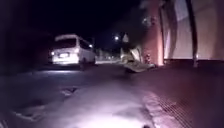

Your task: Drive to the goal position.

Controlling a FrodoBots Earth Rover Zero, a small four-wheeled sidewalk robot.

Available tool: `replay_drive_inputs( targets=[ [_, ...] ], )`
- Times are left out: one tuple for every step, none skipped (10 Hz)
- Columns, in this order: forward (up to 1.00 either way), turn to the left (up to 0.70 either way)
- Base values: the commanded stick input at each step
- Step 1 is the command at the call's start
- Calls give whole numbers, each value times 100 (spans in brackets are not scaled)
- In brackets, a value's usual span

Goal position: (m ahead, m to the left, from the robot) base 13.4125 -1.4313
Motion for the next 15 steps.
replay_drive_inputs(
  targets=[
    [70,0],
    [70,0],
    [70,0],
    [70,0],
    [70,-5],
    [70,-15],
    [70,-26],
    [70,-30],
    [70,0],
    [70,0],
    [70,0],
    [70,-13],
    [70,-27],
    [70,-35],
    [70,-22]
  ],
)
